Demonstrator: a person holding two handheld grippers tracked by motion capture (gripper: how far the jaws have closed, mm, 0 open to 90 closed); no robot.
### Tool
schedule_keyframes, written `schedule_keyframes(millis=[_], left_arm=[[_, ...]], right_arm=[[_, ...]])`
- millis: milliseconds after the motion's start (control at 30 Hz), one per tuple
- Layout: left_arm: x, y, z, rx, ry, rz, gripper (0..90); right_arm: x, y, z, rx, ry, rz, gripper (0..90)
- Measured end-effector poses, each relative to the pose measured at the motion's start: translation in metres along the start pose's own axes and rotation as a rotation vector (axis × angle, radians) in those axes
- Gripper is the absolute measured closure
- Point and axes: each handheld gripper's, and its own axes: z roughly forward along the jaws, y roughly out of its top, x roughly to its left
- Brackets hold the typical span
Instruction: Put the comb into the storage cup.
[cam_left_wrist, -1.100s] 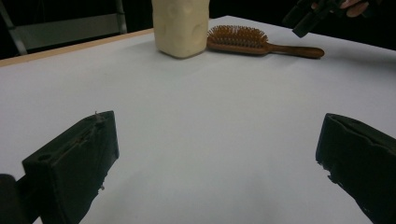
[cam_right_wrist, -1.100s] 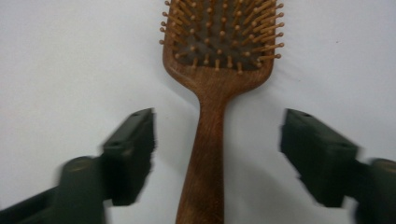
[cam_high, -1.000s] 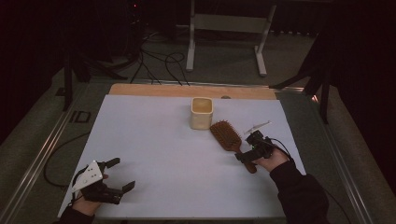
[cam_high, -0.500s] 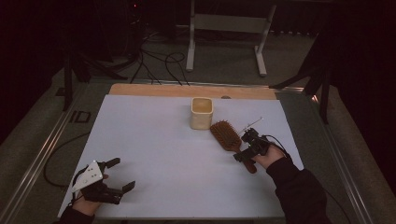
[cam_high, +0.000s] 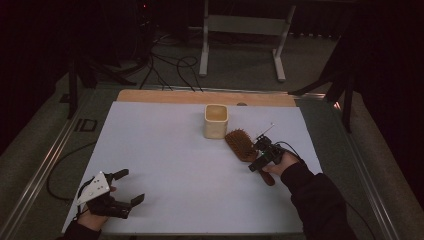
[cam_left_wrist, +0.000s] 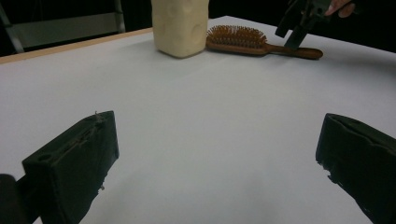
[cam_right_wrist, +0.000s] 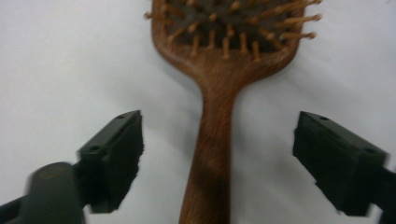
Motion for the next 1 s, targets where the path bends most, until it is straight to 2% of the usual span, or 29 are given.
schedule_keyframes(millis=[333, 367, 533, 633, 867, 1000], left_arm=[[0.0, 0.0, -0.001, -0.008, -0.001, -0.005, 0.0], [0.0, 0.0, -0.001, -0.008, -0.002, -0.006, 0.0], [0.0, 0.0, 0.0, -0.01, -0.004, -0.007, 0.0], [0.0, 0.0, -0.001, -0.012, -0.005, -0.008, 0.0], [0.0, 0.0, -0.001, -0.012, -0.006, -0.01, 0.0], [0.0, 0.0, -0.001, -0.011, -0.005, -0.01, 0.0]], right_arm=[[-0.002, 0.01, 0.007, 0.051, -0.018, 0.018, 43.5], [-0.003, 0.01, 0.008, 0.057, -0.029, 0.017, 47.9], [-0.003, 0.012, 0.013, 0.084, -0.038, 0.02, 53.7], [-0.001, 0.013, 0.016, 0.094, -0.041, 0.026, 61.7], [0.002, 0.016, 0.019, 0.108, -0.053, 0.033, 65.0], [0.005, 0.017, 0.019, 0.112, -0.054, 0.041, 70.1]])
